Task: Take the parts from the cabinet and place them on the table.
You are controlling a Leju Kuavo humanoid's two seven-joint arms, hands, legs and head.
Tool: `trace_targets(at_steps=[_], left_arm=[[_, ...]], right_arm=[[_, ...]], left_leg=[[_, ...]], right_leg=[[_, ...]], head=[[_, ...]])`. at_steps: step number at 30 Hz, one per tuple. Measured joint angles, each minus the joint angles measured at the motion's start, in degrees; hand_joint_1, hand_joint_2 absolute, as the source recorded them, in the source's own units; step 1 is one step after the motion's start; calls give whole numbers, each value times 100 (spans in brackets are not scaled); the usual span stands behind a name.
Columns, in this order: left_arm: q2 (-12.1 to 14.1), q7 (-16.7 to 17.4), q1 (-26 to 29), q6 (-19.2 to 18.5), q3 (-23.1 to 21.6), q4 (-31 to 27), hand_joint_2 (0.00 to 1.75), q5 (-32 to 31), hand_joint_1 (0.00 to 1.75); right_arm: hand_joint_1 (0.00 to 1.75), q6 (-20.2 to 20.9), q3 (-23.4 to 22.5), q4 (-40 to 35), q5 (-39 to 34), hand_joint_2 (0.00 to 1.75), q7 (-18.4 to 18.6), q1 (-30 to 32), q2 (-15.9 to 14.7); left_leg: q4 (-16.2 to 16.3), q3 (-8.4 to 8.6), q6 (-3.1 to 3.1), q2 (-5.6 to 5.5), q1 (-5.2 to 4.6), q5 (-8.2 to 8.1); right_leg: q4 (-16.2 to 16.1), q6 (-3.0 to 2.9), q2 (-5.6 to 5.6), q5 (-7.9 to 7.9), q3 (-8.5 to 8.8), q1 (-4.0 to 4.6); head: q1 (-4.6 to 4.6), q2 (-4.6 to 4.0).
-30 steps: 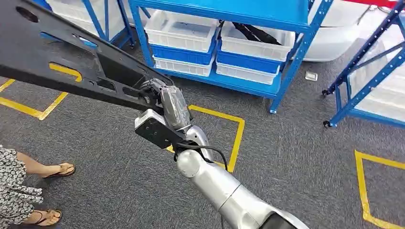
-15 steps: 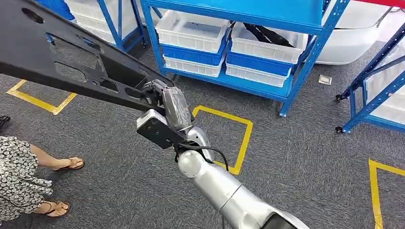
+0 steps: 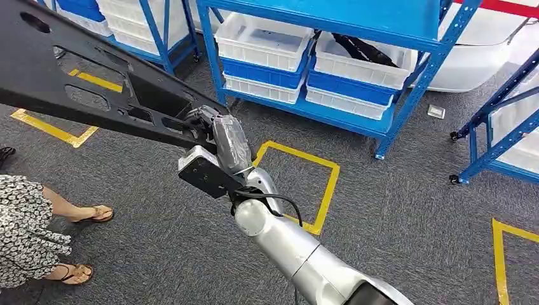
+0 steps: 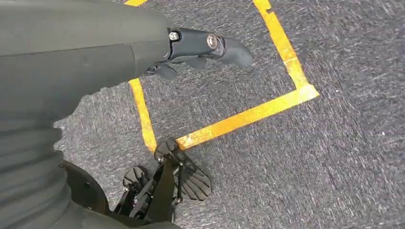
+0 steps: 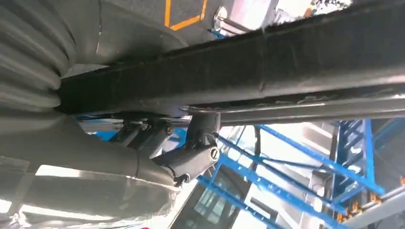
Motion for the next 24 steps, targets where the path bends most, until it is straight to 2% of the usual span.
trace_targets(at_steps=[1, 3, 4, 5, 6, 8, 9, 10, 11, 13, 14, 15, 16, 17, 18, 19, 20, 21, 22, 23, 24], left_arm=[[0, 0, -3, 0, 0, 0, 175, 0, 0], [0, -2, -3, 7, 0, 0, 175, 0, 0], [2, -2, -1, 22, 0, 0, 175, 0, 0], [2, 0, 2, 35, 0, 0, 175, 0, 0], [2, 0, 2, 44, 0, 0, 175, 0, 0], [-11, 9, 2, 50, 0, 0, 175, 0, 0], [-17, 11, 2, 55, 0, 0, 175, 0, 0], [-17, 15, -1, 65, 0, 0, 175, 0, 0], [-17, 15, 1, 79, 0, 0, 175, -2, 0], [-20, 18, 16, 96, 0, 0, 175, -2, 0], [-18, 17, 18, 103, 0, 0, 175, -4, 0], [-17, 17, 18, 103, 0, 0, 175, -4, 0], [-20, 18, 16, 109, 0, 0, 175, -7, 0], [-20, 17, 14, 109, 0, 0, 175, -7, 0], [-17, 17, 15, 109, 0, 0, 175, -7, 0], [-20, 17, 15, 109, 0, 0, 175, -7, 0], [-17, 17, 16, 109, 0, 0, 175, -7, 0], [-17, 20, 16, 109, 0, 0, 175, -7, 0], [-17, 20, 16, 109, 0, 0, 175, -7, 0], [-17, 22, 15, 109, 0, 0, 175, -7, 0], [-15, 28, 14, 111, 0, 0, 175, -7, 0]], right_arm=[[175, 0, 2, 0, 0, 175, -2, -13, -7], [175, 0, 9, 11, -2, 175, -4, 5, -26], [175, 0, 11, 29, -13, 175, -4, 16, -42], [175, 0, 13, 39, -18, 175, -4, 25, -48], [175, 0, 13, 48, -22, 175, -4, 30, -57], [175, 0, 13, 48, -22, 175, -9, 26, -50], [175, 0, 15, 48, -22, 175, -13, 19, -39], [175, 2, 22, 46, -22, 175, -15, 6, -27], [175, 4, 24, 48, -35, 175, -20, 4, -26], [175, 9, 24, 48, -48, 175, -22, 5, -9], [175, 9, 24, 46, -53, 175, -22, 5, 2], [175, 11, 24, 46, -52, 175, -22, 5, 11], [175, 13, 24, 46, -50, 175, -26, 1, 11], [175, 13, 24, 46, -50, 175, -31, 2, 9], [175, 13, 24, 48, -50, 175, -31, 7, 7], [175, 13, 24, 52, -50, 175, -31, 15, 4], [175, 15, 26, 59, -50, 175, -31, 20, 4], [175, 15, 26, 66, -50, 175, -31, 21, 4], [175, 15, 26, 70, -50, 175, -31, 20, 7], [175, 17, 26, 70, -50, 175, -33, 16, 9], [175, 20, 26, 70, -50, 175, -37, 10, 9]], left_leg=[[-4, -8, 41, -26, -1, 15], [-3, -28, 41, -78, -14, 14], [0, -40, 41, -111, -15, 14], [1, -40, 40, -146, -17, 15], [4, -39, 38, -174, -17, 14], [34, -38, 20, -247, -17, 4], [66, -53, -11, -270, -18, -14], [157, -106, -63, -291, -78, -55], [157, -123, -81, -290, -56, -55], [142, -129, -145, -297, -7, -41], [162, -137, -169, -302, 1, -54], [250, -163, -200, -221, 19, -118], [507, -267, -241, -134, 25, -291], [948, -467, -284, -94, 48, -522], [1465, -724, -316, -71, 63, -743], [1861, -938, -336, -61, 71, -873], [2026, -1043, -347, -55, 77, -866], [1891, -999, -340, -50, 80, -730], [1525, -827, -318, -46, 80, -506], [956, -542, -278, -25, 76, -230], [427, -252, -224, 46, 61, -21]], right_leg=[[344, -35, 34, -185, -155, -7], [1298, -74, 58, -563, -632, -25], [1681, -53, 63, -659, -829, -35], [1733, -17, 65, -633, -867, -38], [1537, 28, 65, -526, -778, -42], [536, 125, 80, -114, -290, -63], [72, 139, 142, 31, -54, -84], [-53, 91, 192, 45, 21, -79], [-40, 61, 161, 54, 5, -89], [-36, -18, 158, 65, -4, -35], [-62, -57, 148, 90, 13, -95], [-71, -74, 143, 97, 36, -124], [-71, -135, 121, 85, 56, -126], [-71, -163, 105, 80, 66, -114], [-70, -173, 86, 74, 68, -101], [-69, -176, 71, 70, 67, -88], [-68, -177, 53, 68, 69, -81], [-68, -181, 38, 63, 76, -76], [-68, -185, 26, 58, 86, -70], [-68, -172, 15, 43, 102, -65], [-70, -173, 4, 41, 119, -51]], head=[[9, 0], [15, 0], [17, 0], [17, 0], [13, 0], [22, 0], [26, 0], [22, 0], [2, 0], [15, 0], [15, 0], [9, 0], [-42, 0], [-39, 0], [-37, 0], [-42, 0], [-39, 0], [-42, 0], [-42, 0], [-40, 0], [-46, 0]])
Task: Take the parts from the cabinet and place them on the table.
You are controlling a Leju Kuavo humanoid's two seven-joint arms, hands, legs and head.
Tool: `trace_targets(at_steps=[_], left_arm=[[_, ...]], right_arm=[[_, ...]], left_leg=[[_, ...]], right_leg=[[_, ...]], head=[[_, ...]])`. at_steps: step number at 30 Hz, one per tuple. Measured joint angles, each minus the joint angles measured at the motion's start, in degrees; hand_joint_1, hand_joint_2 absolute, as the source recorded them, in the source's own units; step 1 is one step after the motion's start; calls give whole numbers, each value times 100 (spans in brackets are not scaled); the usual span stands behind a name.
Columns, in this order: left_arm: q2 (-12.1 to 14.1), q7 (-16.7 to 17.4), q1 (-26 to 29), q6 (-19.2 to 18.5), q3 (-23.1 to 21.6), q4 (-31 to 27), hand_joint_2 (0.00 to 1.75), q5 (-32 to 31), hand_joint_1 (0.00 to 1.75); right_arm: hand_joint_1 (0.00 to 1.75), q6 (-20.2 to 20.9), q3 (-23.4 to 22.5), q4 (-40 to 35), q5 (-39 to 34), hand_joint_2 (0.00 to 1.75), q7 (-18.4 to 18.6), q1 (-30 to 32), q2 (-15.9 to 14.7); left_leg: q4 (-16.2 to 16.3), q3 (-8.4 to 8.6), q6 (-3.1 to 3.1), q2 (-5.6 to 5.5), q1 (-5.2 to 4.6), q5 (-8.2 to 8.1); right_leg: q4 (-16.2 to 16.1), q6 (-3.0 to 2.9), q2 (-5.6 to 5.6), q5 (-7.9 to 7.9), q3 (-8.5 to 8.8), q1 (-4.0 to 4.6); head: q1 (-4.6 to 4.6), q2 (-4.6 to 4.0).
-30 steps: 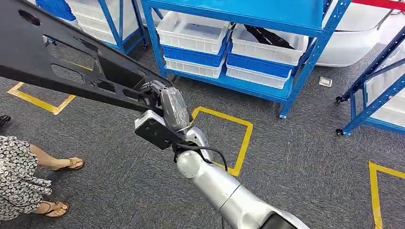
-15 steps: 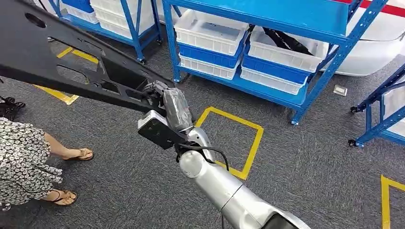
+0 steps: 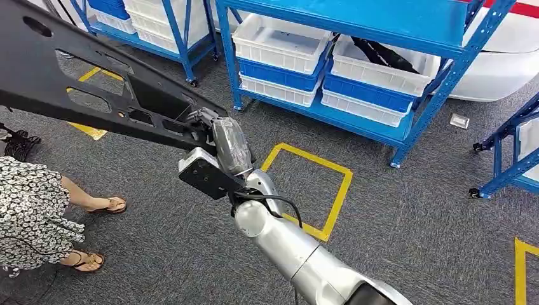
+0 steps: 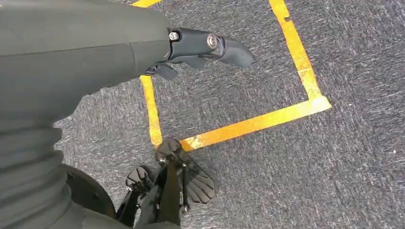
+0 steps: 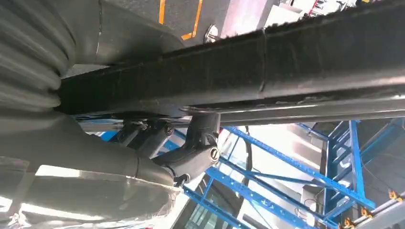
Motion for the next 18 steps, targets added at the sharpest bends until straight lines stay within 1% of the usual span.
trace_targets(at_steps=[1, 2, 3, 4, 5, 6, 7, 8, 9, 10, 11, 12, 13, 14, 15, 16, 17, 18], left_arm=[[13, 2, -12, 7, 0, -2, 175, -2, 0], [13, 4, -17, 7, 0, -2, 175, -2, 0], [13, 4, -13, 9, 0, 0, 175, -2, 0], [13, 4, -11, 9, 0, 0, 175, -2, 0], [15, 4, -12, 9, 0, -2, 175, 0, 0], [15, 4, -9, 7, 0, 0, 175, -2, 0], [-7, 4, -10, 4, 0, 0, 175, -2, 0], [-7, 7, -15, 4, 0, 0, 175, -2, 0], [-7, 7, -20, 0, 0, 0, 175, -2, 0], [-9, 4, -19, -4, 0, 0, 175, -2, 0], [-9, 4, -16, -13, 0, 0, 175, -2, 0], [-9, 4, -15, -24, 0, 0, 175, 2, 0], [-11, 4, -11, -28, 0, 0, 175, 0, 0], [-18, 7, -10, -31, 0, 0, 175, 0, 0], [-20, 7, -12, -31, 0, 0, 175, 0, 0], [-20, 7, -12, -33, 0, 0, 175, 0, 0], [-17, 7, -12, -33, 0, -2, 175, 0, 0], [-15, 7, -10, -33, 0, 0, 175, 0, 0]], right_arm=[[175, 0, 0, 0, 0, 175, -4, -10, 0], [175, 0, 0, 2, 0, 175, -4, -19, -4], [175, 0, 0, 2, -2, 175, -11, -17, -2], [175, 0, 0, 2, -2, 175, -13, -12, -2], [175, 0, 0, 0, -2, 175, -15, -15, 6], [175, 0, 0, -9, -2, 175, -15, -10, 0], [175, 0, 4, -7, -2, 175, -17, -23, -7], [175, 0, 7, -7, -2, 175, -20, -46, -17], [175, 0, 7, -7, -13, 175, -20, -44, -26], [175, 0, 9, 4, -15, 175, -18, -25, -37], [175, 0, 11, 15, -22, 175, -20, -4, -50], [175, 0, 11, 20, -24, 175, -17, 10, -59], [175, 0, 11, 20, -26, 175, -17, 14, -61], [175, 0, 11, 20, -26, 175, -17, 12, -55], [175, 0, 11, 20, -24, 175, -17, 1, -46], [175, 0, 13, 20, -22, 175, -17, -9, -42], [175, 0, 17, 17, -20, 175, -17, -10, -26], [175, 0, 17, 17, -26, 175, -17, -7, -22]], left_leg=[[-210, 104, 50, 108, -54, -60], [-225, 94, 95, 66, -83, -33], [-220, 86, 118, 47, -94, -44], [-221, 76, 141, 21, -104, -47], [-272, 106, 187, -13, -112, -22], [-436, 206, 241, -35, -25, 51], [-493, 243, 264, -66, -56, 75], [-493, 241, 306, -86, -56, 101], [-492, 234, 305, -123, -59, 100], [-491, 226, 305, -157, -61, 99], [-490, 219, 302, -199, -61, 98], [-488, 219, 298, -234, -61, 97], [-486, 220, 293, -277, -60, 96], [-475, 226, 270, -323, -59, 91], [-451, 226, 245, -362, -55, 80], [-411, 198, 202, -393, -63, 59], [-354, 167, 158, -414, -103, 29], [-351, 152, 139, -415, -94, 25]], right_leg=[[-3, 11, -13, -7, 0, 25], [-4, 35, -22, -16, -19, 59], [-6, 54, -41, -23, -17, 49], [-28, 85, -69, -24, -4, 43], [-66, 117, -101, -13, 24, 60], [-28, 140, -104, -59, -30, 101], [168, 125, -39, -172, -92, 78], [560, 83, 17, -357, -280, 65], [1064, 61, 47, -562, -526, 46], [1520, 58, 61, -724, -765, 33], [1822, 93, 68, -790, -929, 24], [1794, 136, 68, -734, -939, 10], [1511, 194, 68, -584, -810, -8], [941, 259, 76, -339, -537, -34], [355, 305, 114, -119, -243, -63], [-21, 308, 211, -31, -80, -93], [-23, 266, 190, -9, -54, -65], [-15, 230, 176, 0, -50, -77]], head=[[13, 0], [22, 0], [-13, 0], [2, 0], [-9, 0], [2, 0], [33, 0], [35, 0], [53, 0], [55, 0], [55, 0], [61, 0], [61, 0], [61, 0], [66, 0], [70, 0], [63, 0], [59, 0]])
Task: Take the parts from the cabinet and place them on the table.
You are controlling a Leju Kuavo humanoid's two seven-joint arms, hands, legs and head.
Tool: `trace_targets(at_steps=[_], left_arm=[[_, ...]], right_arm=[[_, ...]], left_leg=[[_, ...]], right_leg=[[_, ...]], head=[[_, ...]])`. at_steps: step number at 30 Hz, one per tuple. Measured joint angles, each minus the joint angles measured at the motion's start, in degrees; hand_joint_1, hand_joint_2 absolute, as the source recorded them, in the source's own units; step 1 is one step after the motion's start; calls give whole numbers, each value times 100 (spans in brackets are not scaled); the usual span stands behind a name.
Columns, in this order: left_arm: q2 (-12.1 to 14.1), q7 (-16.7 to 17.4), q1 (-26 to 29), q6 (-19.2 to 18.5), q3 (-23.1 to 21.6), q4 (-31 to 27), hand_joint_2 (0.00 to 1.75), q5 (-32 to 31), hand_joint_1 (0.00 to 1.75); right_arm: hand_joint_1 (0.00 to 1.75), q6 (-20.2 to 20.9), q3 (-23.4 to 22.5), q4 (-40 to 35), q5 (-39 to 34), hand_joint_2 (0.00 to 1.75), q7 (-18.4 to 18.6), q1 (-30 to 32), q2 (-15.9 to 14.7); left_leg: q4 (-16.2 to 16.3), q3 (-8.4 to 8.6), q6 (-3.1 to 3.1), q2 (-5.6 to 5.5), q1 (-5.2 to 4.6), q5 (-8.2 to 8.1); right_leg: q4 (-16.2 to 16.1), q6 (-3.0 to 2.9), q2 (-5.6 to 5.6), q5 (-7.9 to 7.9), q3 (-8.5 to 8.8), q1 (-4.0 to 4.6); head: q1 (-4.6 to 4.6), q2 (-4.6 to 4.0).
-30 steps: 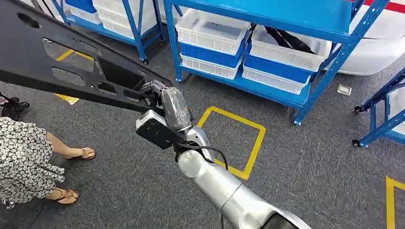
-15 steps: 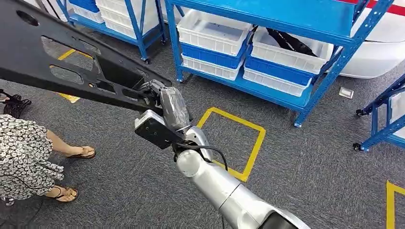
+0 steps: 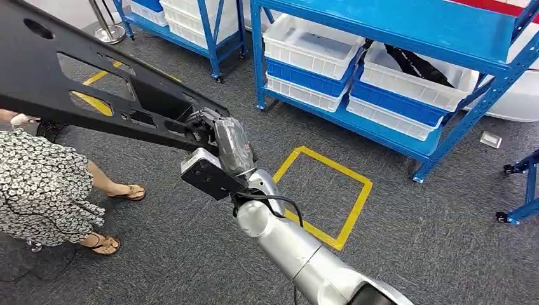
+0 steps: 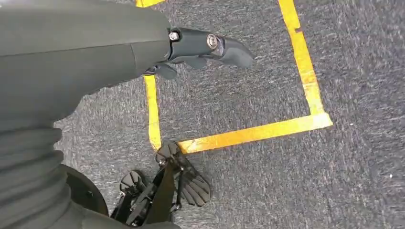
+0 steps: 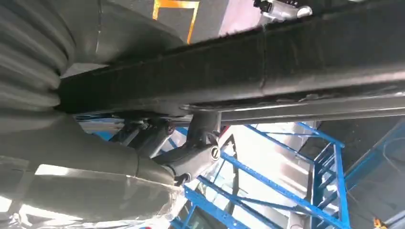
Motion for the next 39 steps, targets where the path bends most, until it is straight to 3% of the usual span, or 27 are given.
trace_targets(at_steps=[2, 3, 4, 5, 7, 9, 10, 11, 13, 14, 15, 18, 19, 21, 23, 24, 25, 26, 28, 29, 30, 33, 34, 35, 36, 38, 39], left_arm=[[0, 0, 18, -2, 0, 0, 175, 0, 0], [4, 0, 19, -11, 0, 0, 175, 0, 0], [7, -4, 18, -17, 0, 0, 175, 0, 0], [4, -15, 16, -31, 0, 0, 175, 2, 0], [4, -28, 15, -91, 0, 0, 175, 15, 0], [81, -15, 24, -475, 2, 0, 175, 57, 0], [129, 0, 33, -665, 0, 0, 175, 57, 0], [199, 33, 32, -769, 0, 0, 175, 57, 0], [295, 57, 32, -822, 0, -2, 175, 57, 0], [354, 63, 25, -760, 0, -4, 175, 46, 0], [350, 59, 15, -596, 0, -4, 175, 28, 0], [252, -44, 14, -173, 2, -4, 175, -2, 0], [221, -57, 14, -151, 2, -2, 175, -2, 0], [138, -61, 2, -146, 2, -2, 175, -7, 0], [96, -61, -2, -149, 2, -2, 175, -11, 0], [94, -61, -1, -149, 0, -2, 175, -11, 0], [94, -61, 0, -149, 2, -2, 175, -11, 0], [85, -57, 2, -151, 2, -2, 175, -11, 0], [83, -52, 1, -155, 2, -2, 175, -11, 0], [81, -50, 1, -160, 2, -2, 175, -11, 0], [81, -50, -2, -160, 2, -2, 175, -11, 0], [81, -50, 33, -157, 2, -2, 175, -11, 0], [92, -50, 34, -155, 2, -2, 175, -11, 0], [87, -50, 32, -153, 2, -2, 175, -11, 0], [83, -50, 27, -151, 2, -2, 175, -11, 0], [83, -48, 21, -153, 2, -2, 175, -11, 0], [83, -48, 22, -153, 2, -2, 175, -11, 0]], right_arm=[[175, 0, 0, 0, -7, 175, 7, -1, 15], [175, 0, 0, -2, -7, 175, 7, -2, 20], [175, -2, 0, -4, -2, 175, 7, -1, 22], [175, -2, 0, -4, 11, 175, 7, -3, 22], [175, -7, 0, 2, 24, 175, 7, 2, 18], [175, -18, 0, 4, 26, 175, 35, 7, 18], [175, -26, 9, 2, 24, 175, 61, 5, 18], [175, -41, 22, 2, 15, 175, 79, 4, 18], [175, -55, 35, -4, -11, 175, 98, -8, 22], [175, -59, 35, -7, -11, 175, 98, -17, 22], [175, -63, 35, -7, -11, 175, 96, -31, 15], [175, -66, 35, -4, 22, 175, 50, -30, 24], [175, -57, 35, -17, 26, 175, 42, -31, 22], [175, -39, 31, -15, 39, 175, 24, -62, 4], [175, -9, 31, -7, 37, 175, 24, -48, -22], [175, -7, 31, 4, 37, 175, 24, -32, -37], [175, -7, 31, 4, 37, 175, 24, -21, -46], [175, -4, 31, 4, 37, 175, 24, -21, -50], [175, -2, 31, 4, 37, 175, 24, -32, -39], [175, 0, 31, 4, 39, 175, 24, -36, -39], [175, 0, 31, 2, 39, 175, 17, -38, -28], [175, 0, 31, 7, 42, 175, 15, -35, 0], [175, 0, 31, 7, 42, 175, 17, -39, 22], [175, 0, 31, 7, 42, 175, 15, -43, 24], [175, 0, 31, 4, 42, 175, 7, -52, 22], [175, 0, 31, 13, 41, 175, 7, -54, 18], [175, 0, 31, 24, 42, 175, 7, -52, 18]], left_leg=[[-6, -4, -43, -11, 53, 15], [20, -12, -61, -13, 69, 0], [110, -37, -89, 100, 82, -64], [355, -139, -117, 217, 80, -224], [1419, -647, -176, 304, 102, -723], [1952, -947, -185, 316, 110, -839], [1833, -911, -172, 318, 111, -714], [1461, -736, -146, 324, 110, -481], [372, -166, -34, 466, 73, 15], [132, -33, 10, 632, 22, -50], [118, -56, 44, 593, -19, -34], [87, -66, 126, 472, -56, -30], [-67, 30, 175, 426, 29, 39], [-116, 53, 223, 350, 5, 77], [-116, 42, 226, 255, 5, 74], [-113, 37, 226, 191, 6, 75], [-111, 40, 224, 136, 7, 75], [-107, 42, 219, 74, 8, 74], [-78, 50, 184, -56, 9, 62], [-36, 21, 148, -111, 11, 44], [56, -22, 98, -151, -40, 8], [24, -68, -15, -206, 46, 37], [59, -89, -37, -202, 52, 18], [170, -127, -72, 17, 47, -54], [457, -250, -106, 174, 58, -223], [1423, -730, -173, 288, 105, -657], [1796, -937, -196, 301, 119, -774]], right_leg=[[6, -55, -9, 13, -1, 47], [-10, -89, -24, 32, 13, -15], [-16, -111, -36, 36, 31, -27], [-16, -164, -57, 29, 42, -24], [-14, -191, -108, 10, 49, 9], [-13, -202, -163, 0, 50, 36], [-13, -211, -191, -9, 60, 43], [-13, -224, -216, -20, 77, 62], [-15, -224, -266, -48, 126, 86], [-20, -222, -287, -56, 132, 106], [-19, -201, -313, -66, 110, 163], [-61, -129, -421, -77, 139, 145], [-16, -100, -398, -127, 79, 164], [553, -150, -174, -406, -162, 141], [1504, -176, -112, -778, -640, 113], [1863, -139, -103, -864, -833, 100], [1873, -93, -103, -820, -864, 85], [1604, -27, -102, -666, -750, 65], [497, 90, -23, -194, -225, 10], [55, 102, 169, -54, -21, -24], [8, 52, 176, -38, 24, -11], [28, -34, 74, -15, -1, 41], [-9, -85, 29, 18, 20, -45], [-15, -104, -1, 16, 45, -45], [-15, -173, -43, -1, 61, -41], [-15, -205, -144, -28, 77, -1], [-13, -213, -197, -35, 77, 9]], head=[[7, 0], [4, 0], [7, 0], [-26, 0], [-31, 0], [-31, 0], [-33, 0], [-33, 0], [-35, 0], [-24, 0], [-20, 0], [-41, 0], [-31, 0], [13, 0], [20, 0], [20, 0], [22, 0], [17, 0], [20, 0], [26, 0], [20, 0], [26, 0], [26, 0], [2, 0], [-53, 0], [-44, 0], [-55, 0]])
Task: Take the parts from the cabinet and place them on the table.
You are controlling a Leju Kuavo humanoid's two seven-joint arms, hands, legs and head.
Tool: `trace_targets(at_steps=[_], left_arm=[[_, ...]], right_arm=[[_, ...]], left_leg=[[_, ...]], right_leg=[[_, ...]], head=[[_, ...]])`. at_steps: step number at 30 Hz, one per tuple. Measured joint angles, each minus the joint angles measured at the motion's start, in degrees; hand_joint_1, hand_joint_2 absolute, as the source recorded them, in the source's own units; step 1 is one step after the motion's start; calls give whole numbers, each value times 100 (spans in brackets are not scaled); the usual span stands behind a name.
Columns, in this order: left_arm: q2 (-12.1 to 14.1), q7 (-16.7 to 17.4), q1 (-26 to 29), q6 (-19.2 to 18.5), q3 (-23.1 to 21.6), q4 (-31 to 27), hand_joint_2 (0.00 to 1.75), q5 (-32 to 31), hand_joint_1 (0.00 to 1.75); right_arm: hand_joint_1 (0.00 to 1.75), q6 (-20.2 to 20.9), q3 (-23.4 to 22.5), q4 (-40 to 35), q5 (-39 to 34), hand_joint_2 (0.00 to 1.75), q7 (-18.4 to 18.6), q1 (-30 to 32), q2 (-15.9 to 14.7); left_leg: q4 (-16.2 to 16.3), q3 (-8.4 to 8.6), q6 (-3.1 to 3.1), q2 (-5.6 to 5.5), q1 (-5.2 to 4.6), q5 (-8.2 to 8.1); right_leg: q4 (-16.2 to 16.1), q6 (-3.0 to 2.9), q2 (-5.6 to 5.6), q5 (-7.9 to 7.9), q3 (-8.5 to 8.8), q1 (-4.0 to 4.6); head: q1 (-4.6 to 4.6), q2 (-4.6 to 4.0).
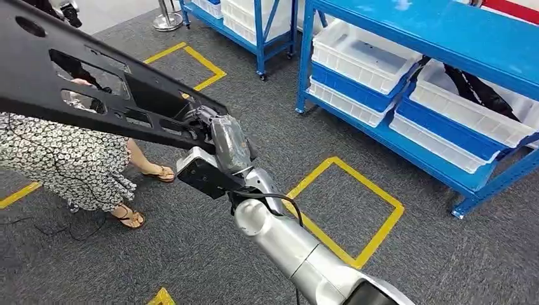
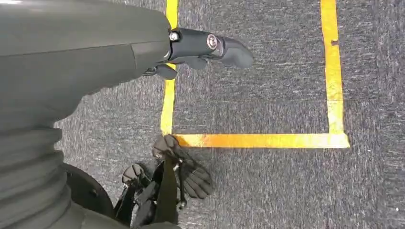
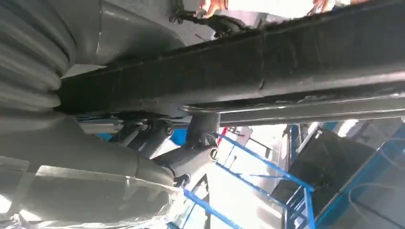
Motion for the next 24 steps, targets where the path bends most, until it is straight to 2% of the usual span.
trace_targets(at_steps=[1, 2, 3, 4, 5, 6, 7, 8, 9, 10, 11, 12, 13, 14, 15, 16, 17, 18, 19, 20, 21, 22, 24], left_arm=[[0, 0, -1, 0, 0, 0, 175, 0, 0], [0, 0, 1, 2, 0, 0, 175, 0, 0], [0, 0, 1, 0, 0, 0, 175, 0, 0], [9, 0, 1, -70, 0, 0, 175, 2, 0], [67, 22, 0, -292, 0, 0, 175, 9, 0], [109, 70, -7, -460, 0, 0, 175, 11, 0], [155, 100, -8, -566, -2, 0, 175, 11, 0], [193, 122, -7, -606, -2, 0, 175, 13, 0], [225, 142, -1, -614, -2, 0, 175, 15, 0], [260, 151, 4, -619, -2, 0, 175, 20, 0], [267, 162, 11, -632, -2, 0, 175, 20, 0], [277, 162, 9, -640, 0, 0, 175, 20, 0], [293, 164, 1, -651, 0, -2, 175, 24, 0], [304, 164, -3, -658, 0, -2, 175, 24, 0], [310, 164, -3, -664, 0, -2, 175, 24, 0], [310, 162, -1, -662, 0, -2, 175, 24, 0], [310, 162, 4, -656, 0, 0, 175, 24, 0], [308, 162, 10, -645, 0, 0, 175, 31, 0], [304, 153, 11, -521, 0, 0, 175, 20, 0], [242, 118, 8, -380, 0, 0, 175, 9, 0], [227, 59, 7, -386, 2, 0, 175, 13, 0], [232, 57, 9, -468, 2, 0, 175, 20, 0], [249, 79, 35, -588, 2, 0, 175, 28, 0]], right_arm=[[175, 2, 2, 11, 0, 175, 0, 3, 0], [175, 2, 2, 15, -2, 175, 0, 3, 0], [175, 2, 2, 15, -7, 175, 0, 2, 2], [175, 2, 2, 15, -24, 175, 0, -5, 2], [175, -4, 4, 15, -64, 175, 2, -17, 4], [175, -22, 9, 15, -109, 175, 20, -31, 2], [175, -35, 18, 15, -153, 175, 50, -49, 0], [175, -50, 39, 15, -179, 175, 55, -52, 2], [175, -52, 48, 15, -192, 175, 61, -53, 4], [175, -52, 57, 13, -192, 175, 61, -68, 13], [175, -55, 63, 2, -192, 175, 63, -72, 4], [175, -59, 76, 7, -190, 175, 61, -96, -4], [175, -59, 83, 6, -192, 175, 61, -115, -15], [175, -61, 85, 13, -205, 175, 61, -109, -28], [175, -61, 94, 20, -208, 175, 66, -94, -42], [175, -61, 94, 31, -214, 175, 72, -73, -52], [175, -61, 94, 31, -225, 175, 72, -58, -61], [175, -61, 94, 31, -227, 175, 72, -60, -61], [175, -61, 94, 31, -227, 175, 63, -67, -55], [175, -61, 94, 31, -227, 175, 44, -75, -46], [175, -57, 96, 35, -223, 175, 24, -80, -48], [175, -55, 96, 33, -221, 175, 11, -80, -35], [175, -55, 103, 37, -223, 175, 35, -65, -18]], left_leg=[[117, -88, -14, 13, 15, 37], [-47, -24, -14, 24, 20, 173], [-473, 183, 3, 44, 21, 411], [-1019, 474, 26, 111, 15, 662], [-1583, 795, 73, 341, -11, 862], [-1659, 840, 97, 463, -92, 769], [-1681, 820, 144, 387, -102, 783], [-1673, 807, 176, 341, -112, 770], [-1675, 791, 208, 296, -128, 763], [-1744, 832, 261, 224, -137, 791], [-1878, 932, 322, 158, -41, 856], [-1932, 973, 369, 103, -79, 883], [-1930, 970, 394, 51, -88, 892], [-1930, 963, 396, -35, -91, 890], [-1929, 953, 396, -113, -97, 890], [-1927, 947, 396, -201, -97, 889], [-1926, 948, 394, -279, -97, 889], [-1919, 949, 389, -356, -97, 886], [-1906, 952, 382, -430, -97, 882], [-1884, 951, 361, -498, -96, 870], [-1838, 901, 320, -560, -111, 850], [-1776, 867, 287, -613, -143, 823], [-1789, 836, 221, -666, -89, 834]], right_leg=[[0, -7, -54, -8, 5, 9], [1, -9, -100, -15, 13, 14], [1, 4, -146, -32, 30, 15], [1, 12, -194, -53, 53, 16], [-1, 31, -230, -72, 85, 33], [-7, 56, -268, -83, 89, 87], [-8, 75, -302, -95, 82, 102], [-14, 97, -356, -105, 91, 102], [-43, 126, -407, -109, 110, 94], [-86, 163, -470, -111, 155, 115], [-30, 183, -423, -170, 112, 142], [207, 150, -175, -302, 36, 122], [609, 102, -28, -475, -145, 97], [1124, 66, 46, -669, -410, 92], [1565, 56, 71, -815, -657, 82], [1844, 83, 83, -859, -841, 82], [1780, 120, 90, -778, -858, 82], [1471, 173, 99, -599, -748, 82], [980, 224, 131, -358, -544, 76], [401, 263, 247, -109, -285, 57], [8, 272, 555, 21, -140, 1], [2, 210, 480, 47, -119, 4], [22, 140, 417, 45, -118, 50]], head=[[7, 0], [4, 0], [2, 0], [7, 0], [-2, 0], [9, 0], [33, 0], [7, 0], [26, 0], [9, 0], [26, 0], [66, 0], [68, 0], [85, 0], [83, 0], [90, 0], [92, 0], [92, 0], [90, 0], [92, 0], [110, 0], [92, 0], [107, 0]])
